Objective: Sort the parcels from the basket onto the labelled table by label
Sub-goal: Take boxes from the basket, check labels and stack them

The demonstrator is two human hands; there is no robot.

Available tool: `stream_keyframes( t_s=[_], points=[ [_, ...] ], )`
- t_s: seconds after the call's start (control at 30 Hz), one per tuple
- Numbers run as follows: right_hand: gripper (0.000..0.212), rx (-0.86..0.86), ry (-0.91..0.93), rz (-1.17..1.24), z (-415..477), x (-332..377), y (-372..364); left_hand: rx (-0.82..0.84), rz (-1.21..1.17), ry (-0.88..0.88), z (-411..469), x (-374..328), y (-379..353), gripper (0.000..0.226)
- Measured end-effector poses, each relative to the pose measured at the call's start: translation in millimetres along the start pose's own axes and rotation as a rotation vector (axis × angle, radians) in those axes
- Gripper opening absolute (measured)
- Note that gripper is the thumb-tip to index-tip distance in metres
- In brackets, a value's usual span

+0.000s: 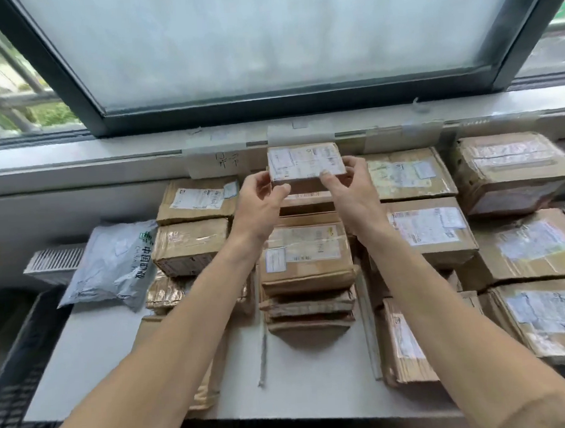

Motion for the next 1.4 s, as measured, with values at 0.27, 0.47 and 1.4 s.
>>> stream_keyframes(
  t_s=[0.27, 0.47, 1.4],
  points=[
    [0.052, -0.044, 0.018, -0.139, -7, -23, 11, -0.094, -0.094, 0.219, -4, 41, 16, 0.041],
    [0.025, 0.002, 0.295, -0.057, -60, 38, -38, -0.175, -0.248, 0.139, -46, 65, 55, 0.017],
    [0.036, 0.954, -0.119, 0.072, -549, 71, -565, -0.511, -0.686, 0.542, -336, 461, 520, 0.024]
  ],
)
Point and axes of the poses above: each hand's wrist, its own z-axis towards the middle knuckle, its own y-axis out of the back of the hand, x = y × z, the point moved 9 cm from there along z, towards the middle knuckle, and after that the axes turned 13 degrees about y, right-handed, at the moved point
